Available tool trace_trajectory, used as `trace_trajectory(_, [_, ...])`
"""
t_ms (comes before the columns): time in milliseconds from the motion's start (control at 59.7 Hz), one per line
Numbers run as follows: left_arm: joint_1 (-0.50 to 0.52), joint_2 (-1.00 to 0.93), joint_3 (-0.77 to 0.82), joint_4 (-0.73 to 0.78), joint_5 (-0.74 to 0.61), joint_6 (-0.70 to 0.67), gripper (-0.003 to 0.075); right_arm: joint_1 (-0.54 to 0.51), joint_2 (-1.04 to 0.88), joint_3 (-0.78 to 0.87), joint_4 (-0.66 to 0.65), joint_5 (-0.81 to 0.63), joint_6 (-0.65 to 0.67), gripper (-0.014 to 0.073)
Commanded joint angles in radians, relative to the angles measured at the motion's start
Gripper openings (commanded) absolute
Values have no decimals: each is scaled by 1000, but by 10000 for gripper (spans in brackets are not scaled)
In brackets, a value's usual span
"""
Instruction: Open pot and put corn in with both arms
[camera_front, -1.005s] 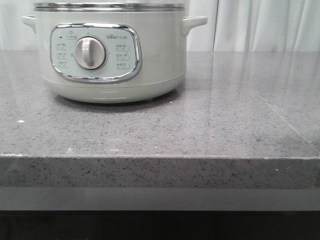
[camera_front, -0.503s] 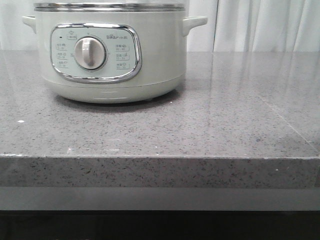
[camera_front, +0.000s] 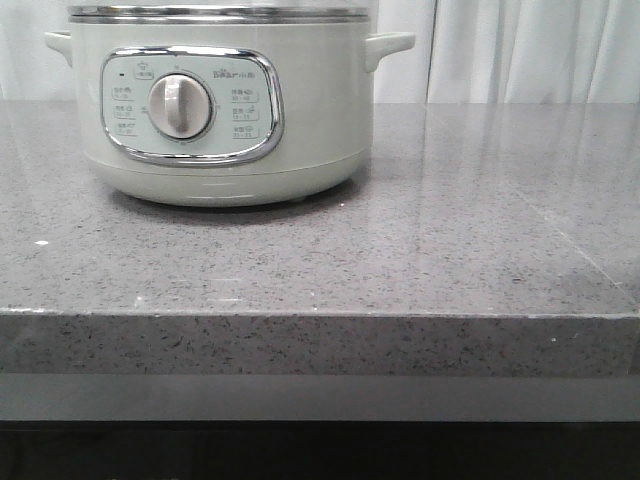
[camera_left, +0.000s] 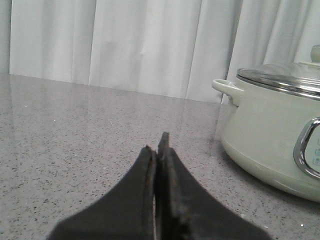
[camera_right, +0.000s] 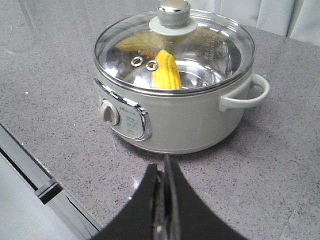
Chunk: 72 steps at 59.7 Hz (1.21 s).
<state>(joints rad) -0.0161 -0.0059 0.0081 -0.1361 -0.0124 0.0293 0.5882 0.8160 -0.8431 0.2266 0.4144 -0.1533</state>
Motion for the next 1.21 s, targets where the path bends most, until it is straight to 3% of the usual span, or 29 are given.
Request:
trace_trajectory(0, [2, -14, 11, -6, -86, -5, -20, -5, 0, -28, 1, -76, -2, -122])
trace_trajectory(218, [2, -14, 11, -6, -86, -5, -20, -58, -52, 27, -49, -109, -3, -122])
trace_trajectory(687, [2, -14, 11, -6, -86, -5, -20, -500, -555, 539, -50, -304, -3, -122])
trace_trajectory(1056, [2, -14, 11, -6, -86, -5, -20, -551, -842, 801, -37, -378, -2, -122])
trace_trajectory(1139, [2, -14, 11, -6, -86, -5, -20, -551, -848, 865, -29, -459, -2, -122])
trace_trajectory(1190, [2, -14, 11, -6, -86, -5, -20, -551, -849, 859, -24, -427, -2, -122])
